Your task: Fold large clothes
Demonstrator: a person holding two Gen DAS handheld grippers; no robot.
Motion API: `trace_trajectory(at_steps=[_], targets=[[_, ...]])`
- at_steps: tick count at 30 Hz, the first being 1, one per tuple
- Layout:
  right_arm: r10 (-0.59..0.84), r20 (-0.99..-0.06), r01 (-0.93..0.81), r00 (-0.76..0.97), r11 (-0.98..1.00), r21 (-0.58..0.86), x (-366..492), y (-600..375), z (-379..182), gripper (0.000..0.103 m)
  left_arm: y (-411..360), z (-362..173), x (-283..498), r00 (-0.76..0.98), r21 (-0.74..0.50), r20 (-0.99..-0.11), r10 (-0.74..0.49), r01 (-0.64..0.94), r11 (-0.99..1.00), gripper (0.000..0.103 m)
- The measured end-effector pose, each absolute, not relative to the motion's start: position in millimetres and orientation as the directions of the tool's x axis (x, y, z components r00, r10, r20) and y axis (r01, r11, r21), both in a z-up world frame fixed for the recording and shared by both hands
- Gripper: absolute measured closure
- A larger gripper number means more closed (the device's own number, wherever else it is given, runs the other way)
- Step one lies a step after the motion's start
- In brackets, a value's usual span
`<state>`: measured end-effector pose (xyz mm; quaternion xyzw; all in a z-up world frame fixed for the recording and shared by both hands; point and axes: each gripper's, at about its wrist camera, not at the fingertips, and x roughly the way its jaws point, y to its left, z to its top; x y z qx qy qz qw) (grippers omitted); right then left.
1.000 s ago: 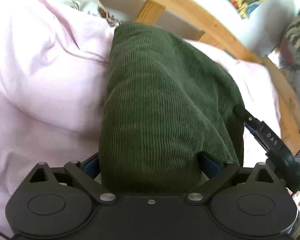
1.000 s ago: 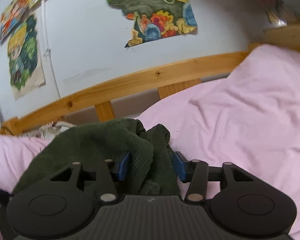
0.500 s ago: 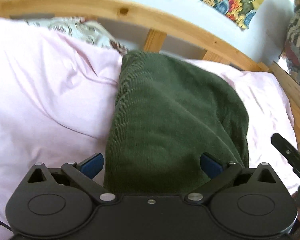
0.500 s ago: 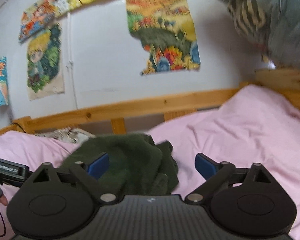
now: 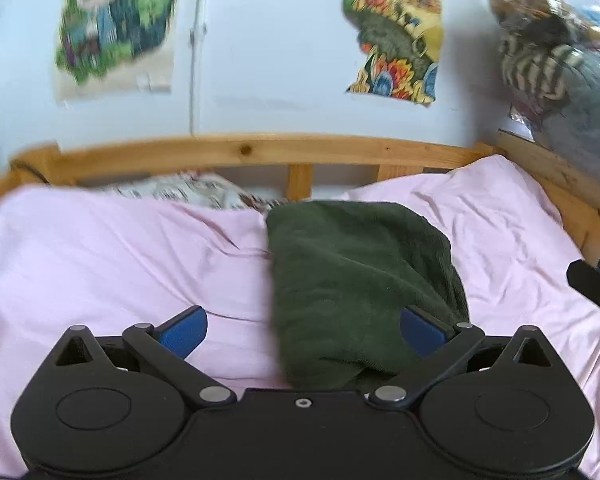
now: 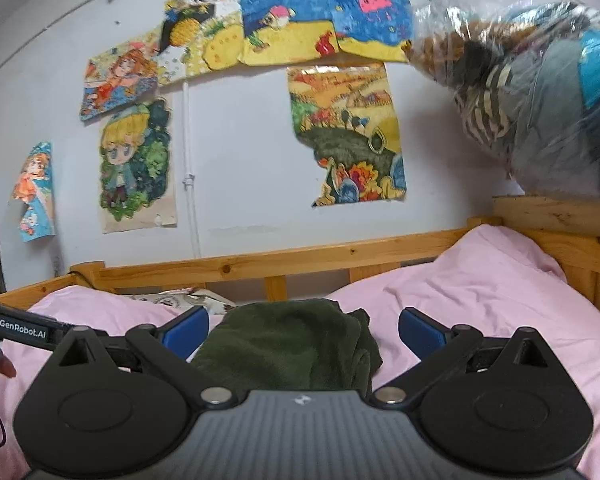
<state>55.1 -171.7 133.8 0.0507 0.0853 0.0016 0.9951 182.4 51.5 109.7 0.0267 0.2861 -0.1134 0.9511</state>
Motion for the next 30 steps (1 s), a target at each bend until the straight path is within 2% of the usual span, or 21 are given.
trace_trajectory(at_steps=[4, 9, 16, 22, 30], targets=[[0.005, -0.135, 0.011, 0.991, 0.993, 0.121, 26.9, -166.0, 129.8, 0.000, 60.7, 115.0, 141.4, 0.852, 0.043, -0.495, -0.171, 0.220, 0.974, 0.001], [-0.009, -0.091, 0.022, 0.996, 0.991, 0.132, 4.0, -164.7, 118.3, 0.000, 71.2, 104.6, 107.8, 0.866, 0.008, -0.473, -0.162, 0.189, 0.982, 0.001], [-0.007, -0.135, 0.021, 0.991, 0.995, 0.101, 7.5, -163.5, 103.0, 0.000, 66.6, 83.8, 94.9, 0.887, 0.032, -0.435, -0.156, 0.188, 0.982, 0.001], [-0.015, -0.153, 0.032, 0.988, 0.993, 0.113, 8.8, -164.2, 98.4, 0.000, 67.4, 69.6, 97.2, 0.875, -0.013, -0.456, -0.160, 0.174, 0.985, 0.001], [-0.019, -0.160, 0.036, 0.987, 0.994, 0.103, 8.0, -162.0, 97.0, 0.000, 66.9, 68.1, 93.1, 0.880, 0.004, -0.450, -0.154, 0.174, 0.985, 0.001]])
